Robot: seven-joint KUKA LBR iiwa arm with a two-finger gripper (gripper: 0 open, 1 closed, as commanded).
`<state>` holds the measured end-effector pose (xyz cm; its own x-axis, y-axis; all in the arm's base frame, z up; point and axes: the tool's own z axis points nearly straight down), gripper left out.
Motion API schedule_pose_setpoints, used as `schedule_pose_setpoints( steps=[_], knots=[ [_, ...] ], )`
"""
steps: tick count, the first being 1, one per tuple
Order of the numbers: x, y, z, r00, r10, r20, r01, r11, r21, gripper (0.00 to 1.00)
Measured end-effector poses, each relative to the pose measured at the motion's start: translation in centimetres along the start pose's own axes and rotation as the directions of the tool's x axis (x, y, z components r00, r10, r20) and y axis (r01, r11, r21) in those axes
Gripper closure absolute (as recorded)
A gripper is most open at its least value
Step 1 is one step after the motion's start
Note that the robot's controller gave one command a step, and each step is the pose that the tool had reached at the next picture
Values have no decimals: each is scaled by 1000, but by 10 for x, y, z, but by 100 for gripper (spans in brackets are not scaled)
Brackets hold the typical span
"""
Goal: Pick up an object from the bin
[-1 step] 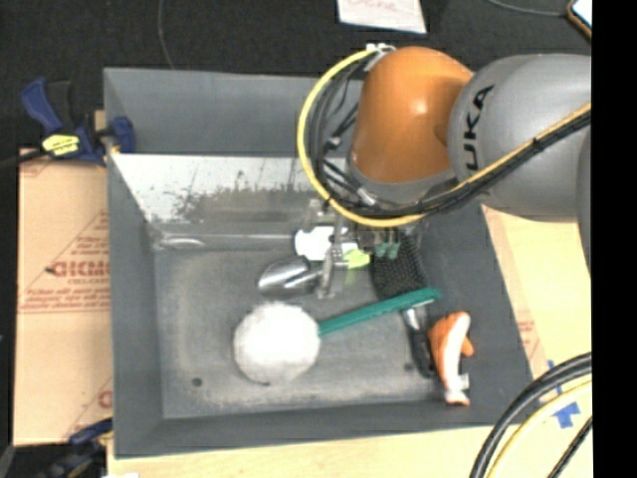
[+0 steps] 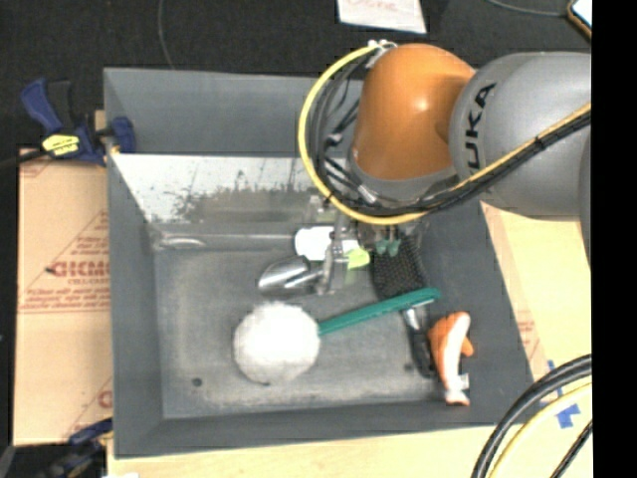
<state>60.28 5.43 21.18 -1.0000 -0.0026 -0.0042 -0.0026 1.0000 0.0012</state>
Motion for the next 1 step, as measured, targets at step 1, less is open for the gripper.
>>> schedule_pose_setpoints(
  steps=[1],
  knots=[
    [-46,-67,128,999,-37,9,37,999,1,0]
  ],
)
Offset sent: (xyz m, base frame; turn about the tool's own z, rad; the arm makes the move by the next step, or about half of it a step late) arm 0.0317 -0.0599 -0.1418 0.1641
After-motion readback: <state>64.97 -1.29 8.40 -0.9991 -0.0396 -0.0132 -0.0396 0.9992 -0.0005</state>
